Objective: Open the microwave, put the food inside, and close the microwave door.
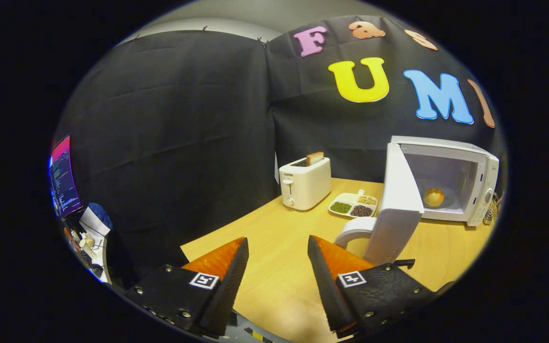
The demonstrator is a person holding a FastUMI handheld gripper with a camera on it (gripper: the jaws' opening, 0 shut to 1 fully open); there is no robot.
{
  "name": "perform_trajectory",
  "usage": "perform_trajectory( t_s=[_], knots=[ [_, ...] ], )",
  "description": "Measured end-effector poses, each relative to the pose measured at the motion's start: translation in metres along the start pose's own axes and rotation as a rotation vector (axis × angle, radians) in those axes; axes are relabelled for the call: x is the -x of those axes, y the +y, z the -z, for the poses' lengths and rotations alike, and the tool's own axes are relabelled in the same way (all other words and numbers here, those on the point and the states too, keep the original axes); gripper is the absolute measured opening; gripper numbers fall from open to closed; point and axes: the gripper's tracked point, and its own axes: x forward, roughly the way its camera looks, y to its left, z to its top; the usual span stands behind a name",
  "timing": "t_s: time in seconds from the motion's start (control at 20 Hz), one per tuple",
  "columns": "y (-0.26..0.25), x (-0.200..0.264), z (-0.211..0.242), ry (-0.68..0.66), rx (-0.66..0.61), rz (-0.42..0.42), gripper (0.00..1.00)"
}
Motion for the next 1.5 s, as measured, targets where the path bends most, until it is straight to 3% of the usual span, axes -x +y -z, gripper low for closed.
perform_trajectory(
  t_s=[0.1, 0.2, 0.25, 0.45, 0.5, 0.55, 0.9, 1.5],
  knots=[
    [-0.022, 0.002, 0.002, 0.004, 0.012, 0.065, 0.52],
    [-0.028, 0.002, 0.005, 0.011, -0.002, 0.066, 0.20],
    [-0.029, 0.003, 0.007, 0.020, 0.011, 0.069, 0.15],
    [-0.041, 0.010, 0.009, 0.014, 0.086, 0.108, 0.15],
    [-0.044, 0.036, -0.005, -0.015, 0.087, 0.132, 0.15],
    [-0.052, 0.022, -0.002, -0.015, 0.089, 0.133, 0.01],
    [-0.087, 0.034, -0.002, -0.004, 0.032, 0.178, 0.01],
    [-0.196, 0.051, -0.004, 0.006, -0.047, 0.375, 0.01]
  ],
)
